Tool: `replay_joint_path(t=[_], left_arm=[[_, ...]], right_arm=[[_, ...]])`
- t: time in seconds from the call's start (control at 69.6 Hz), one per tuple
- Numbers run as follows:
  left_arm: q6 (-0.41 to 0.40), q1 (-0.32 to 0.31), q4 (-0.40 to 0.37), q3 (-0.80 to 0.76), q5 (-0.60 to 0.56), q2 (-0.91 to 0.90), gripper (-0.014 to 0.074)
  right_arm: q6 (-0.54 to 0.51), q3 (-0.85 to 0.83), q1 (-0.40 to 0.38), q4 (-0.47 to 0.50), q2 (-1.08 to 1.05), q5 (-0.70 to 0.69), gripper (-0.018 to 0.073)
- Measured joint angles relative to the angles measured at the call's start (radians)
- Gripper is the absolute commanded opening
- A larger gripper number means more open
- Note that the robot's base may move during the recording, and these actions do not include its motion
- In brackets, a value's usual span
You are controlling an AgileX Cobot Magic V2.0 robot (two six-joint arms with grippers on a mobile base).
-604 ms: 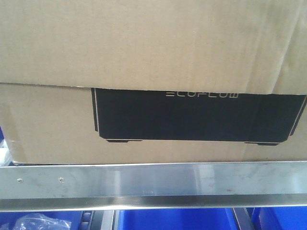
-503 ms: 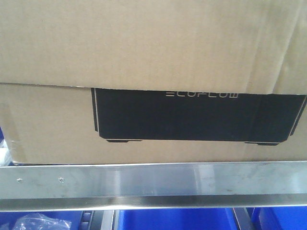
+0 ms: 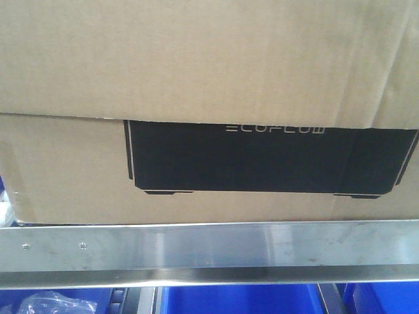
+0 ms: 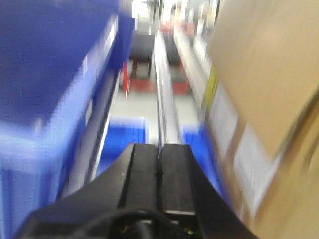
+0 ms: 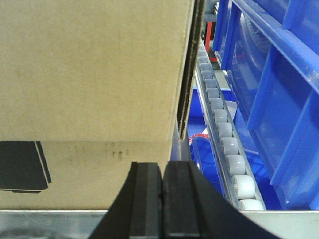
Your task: Grab box from left shelf to table start
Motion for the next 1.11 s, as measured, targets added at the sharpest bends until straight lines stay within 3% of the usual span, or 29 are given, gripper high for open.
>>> replay_joint_path(t=[0.086,0.187,0.489,0.575,0.791,1.107], left_arm=[[0.000,0.000,0.000,-0.005,-0.071,0.000,-0.0104],[0.000,0.000,-0.002,-0.073,-0.059,0.000,-0.0103],[0.000,-0.021,-0.002,-0.406,0.164,0.141,-0.0087],[0.000,-0.050,-0.002,-0.483,0.228,0.212,0.0007],[0.000,-0.136,-0.006,-0.593,0.335,0.370,0.0370],[0.000,-0.234,-0.088,-0.763,0.407,0.629,0.0397]], right_arm=[[0.000,0.000,0.000,0.000,0.000,0.000,0.0057],[0.000,0.000,0.000,0.000,0.000,0.000,0.0057],[0.000,0.000,0.000,0.000,0.000,0.000,0.0057],[0.000,0.000,0.000,0.000,0.000,0.000,0.0057],[0.000,0.000,0.000,0.000,0.000,0.000,0.0057],[0.000,0.000,0.000,0.000,0.000,0.000,0.0057]])
